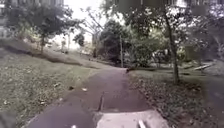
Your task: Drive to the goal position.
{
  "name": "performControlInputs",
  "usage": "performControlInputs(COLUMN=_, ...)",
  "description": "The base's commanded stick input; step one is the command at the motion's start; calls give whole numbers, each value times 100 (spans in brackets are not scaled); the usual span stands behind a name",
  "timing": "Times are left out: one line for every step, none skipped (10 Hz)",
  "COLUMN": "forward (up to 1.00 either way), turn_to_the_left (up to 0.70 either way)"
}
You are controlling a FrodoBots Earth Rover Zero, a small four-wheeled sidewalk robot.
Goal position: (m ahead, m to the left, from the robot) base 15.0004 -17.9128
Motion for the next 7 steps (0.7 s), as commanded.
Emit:
performControlInputs(forward=100, turn_to_the_left=0)
performControlInputs(forward=100, turn_to_the_left=0)
performControlInputs(forward=100, turn_to_the_left=0)
performControlInputs(forward=100, turn_to_the_left=0)
performControlInputs(forward=100, turn_to_the_left=0)
performControlInputs(forward=100, turn_to_the_left=0)
performControlInputs(forward=100, turn_to_the_left=0)
